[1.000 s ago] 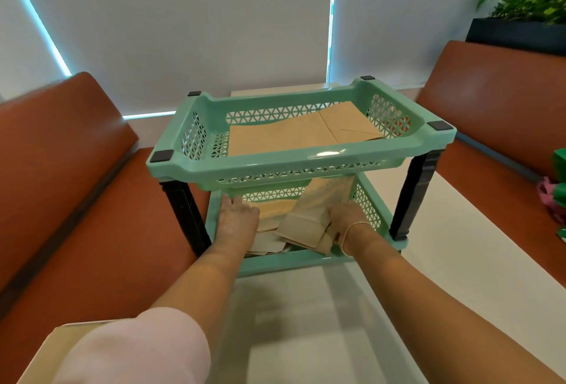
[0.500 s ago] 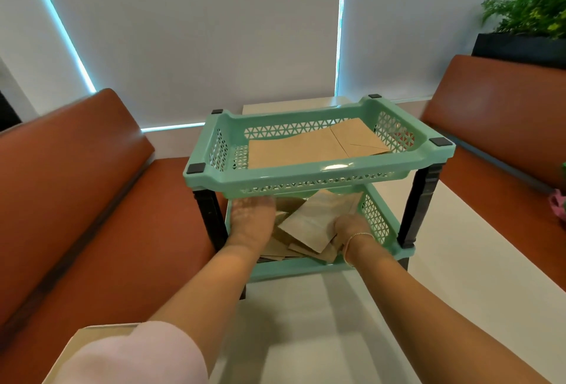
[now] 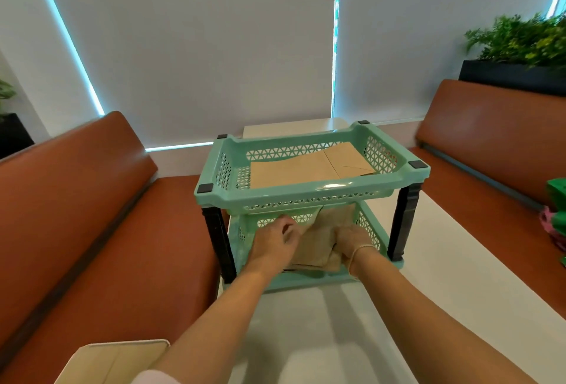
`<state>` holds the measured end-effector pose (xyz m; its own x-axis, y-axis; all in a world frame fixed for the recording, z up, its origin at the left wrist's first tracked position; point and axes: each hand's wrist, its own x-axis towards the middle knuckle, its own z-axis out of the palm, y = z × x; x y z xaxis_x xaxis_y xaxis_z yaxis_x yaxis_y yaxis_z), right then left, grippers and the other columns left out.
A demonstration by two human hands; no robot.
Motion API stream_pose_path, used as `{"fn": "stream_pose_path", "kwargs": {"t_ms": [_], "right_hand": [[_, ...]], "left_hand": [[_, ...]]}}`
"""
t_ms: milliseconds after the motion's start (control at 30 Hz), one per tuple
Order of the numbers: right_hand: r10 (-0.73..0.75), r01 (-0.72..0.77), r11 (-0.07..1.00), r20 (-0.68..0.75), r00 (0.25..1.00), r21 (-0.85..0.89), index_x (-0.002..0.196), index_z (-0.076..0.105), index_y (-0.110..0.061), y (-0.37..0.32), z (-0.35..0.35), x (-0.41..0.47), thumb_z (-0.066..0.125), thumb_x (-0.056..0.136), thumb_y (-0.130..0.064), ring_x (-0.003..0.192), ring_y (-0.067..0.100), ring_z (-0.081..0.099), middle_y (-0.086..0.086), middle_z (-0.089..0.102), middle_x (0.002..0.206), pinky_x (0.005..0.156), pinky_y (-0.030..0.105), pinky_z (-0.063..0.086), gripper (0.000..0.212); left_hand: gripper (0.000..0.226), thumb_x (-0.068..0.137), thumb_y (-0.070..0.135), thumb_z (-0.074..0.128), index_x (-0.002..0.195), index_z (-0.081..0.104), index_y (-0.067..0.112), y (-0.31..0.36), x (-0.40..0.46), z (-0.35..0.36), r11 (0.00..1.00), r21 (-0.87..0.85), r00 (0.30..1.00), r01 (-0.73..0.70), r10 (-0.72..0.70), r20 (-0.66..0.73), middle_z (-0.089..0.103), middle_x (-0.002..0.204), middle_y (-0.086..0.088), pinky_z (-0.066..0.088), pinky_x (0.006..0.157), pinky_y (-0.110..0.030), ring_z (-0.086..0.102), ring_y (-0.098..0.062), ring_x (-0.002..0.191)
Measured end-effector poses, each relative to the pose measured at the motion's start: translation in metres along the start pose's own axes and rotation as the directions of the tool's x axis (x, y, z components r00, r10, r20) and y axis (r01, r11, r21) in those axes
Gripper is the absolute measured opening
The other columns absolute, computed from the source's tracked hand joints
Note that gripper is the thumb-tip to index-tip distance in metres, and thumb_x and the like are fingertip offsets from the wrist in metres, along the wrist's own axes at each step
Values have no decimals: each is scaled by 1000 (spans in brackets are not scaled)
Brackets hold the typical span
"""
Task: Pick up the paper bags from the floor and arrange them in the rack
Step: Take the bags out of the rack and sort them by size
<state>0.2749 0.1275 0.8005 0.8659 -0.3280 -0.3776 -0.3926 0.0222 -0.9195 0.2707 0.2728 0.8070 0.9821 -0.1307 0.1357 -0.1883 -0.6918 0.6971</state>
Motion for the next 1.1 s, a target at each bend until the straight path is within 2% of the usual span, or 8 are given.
{"fn": "stream_pose_path", "kwargs": {"t_ms": [167, 333, 433, 533, 667, 867, 967, 1100], "right_hand": [[-37, 23, 986, 81, 996, 166, 87, 55, -8, 5, 8, 2, 48, 94, -42, 63, 23, 56, 11, 58, 70, 61, 35, 46, 35], [-13, 12, 999, 39, 999, 31, 101, 60, -3, 17, -3, 16, 64, 82, -4, 88, 34, 65, 20, 66, 98, 84, 49, 54, 19], [-24, 19, 993, 41, 999, 117, 100, 61, 2, 16, -11, 17, 61, 84, 2, 73, 28, 59, 16, 63, 82, 79, 43, 53, 17], [-15, 5, 983, 53, 999, 185, 92, 60, -9, 13, -14, 19, 59, 86, 2, 79, 29, 60, 11, 63, 83, 80, 44, 53, 13], [-26, 18, 993, 77, 997, 114, 84, 57, -12, 7, -12, 20, 58, 82, 1, 82, 31, 60, 15, 63, 86, 79, 46, 54, 12], [-8, 9, 1000, 139, 990, -4, 119, 50, -2, 4, -17, 21, 63, 78, 1, 87, 32, 58, 20, 60, 109, 74, 41, 53, 43], [-66, 62, 997, 104, 992, 38, 115, 52, -7, 3, -20, 25, 64, 80, 6, 76, 22, 57, 12, 59, 100, 71, 34, 50, 39], [-136, 129, 986, -61, 989, -106, 117, 51, -10, 5, -20, 34, 63, 84, -7, 103, 29, 56, 8, 59, 108, 96, 40, 46, 36]], "left_hand": [[7, 97, 32, 46, 95, 45, 25, 9, -7, 21, 997, -15, 976, -81, 82, 201, 62, 91, 0, 46, 75, -32, 57, -19, 83], [36, 87, 55, 53, 115, 46, 33, 0, -14, 33, 988, -117, 943, -97, 129, 306, 55, 126, 6, 42, 99, -32, 50, -12, 117], [59, 82, 67, 51, 130, 38, 37, -4, -9, 32, 973, -227, 989, 38, -5, 145, 42, 139, 7, 34, 107, -36, 38, -17, 131], [97, 69, 58, 73, 144, 24, 23, -4, 2, 30, 956, -200, 957, 213, -162, 243, 36, 148, 3, 33, 110, -36, 37, -20, 134], [110, 53, 41, 90, 141, 27, 19, 1, 6, 41, 980, -99, 942, 171, -134, 306, 51, 134, 5, 40, 103, -28, 48, -17, 124], [92, 63, 22, 87, 138, 34, 20, -7, 9, 42, 987, -97, 937, 127, -87, 338, 50, 130, 5, 37, 90, -20, 46, -9, 110], [113, 56, 34, 89, 147, 22, 21, -12, 14, 32, 987, -50, 925, 151, -123, 360, 39, 143, 1, 33, 106, -32, 36, -16, 128], [106, 65, 43, 82, 148, 20, 23, -26, 31, 17, 959, 76, 914, 273, -283, 291, 30, 151, -4, 29, 113, -42, 22, -27, 141]]}}
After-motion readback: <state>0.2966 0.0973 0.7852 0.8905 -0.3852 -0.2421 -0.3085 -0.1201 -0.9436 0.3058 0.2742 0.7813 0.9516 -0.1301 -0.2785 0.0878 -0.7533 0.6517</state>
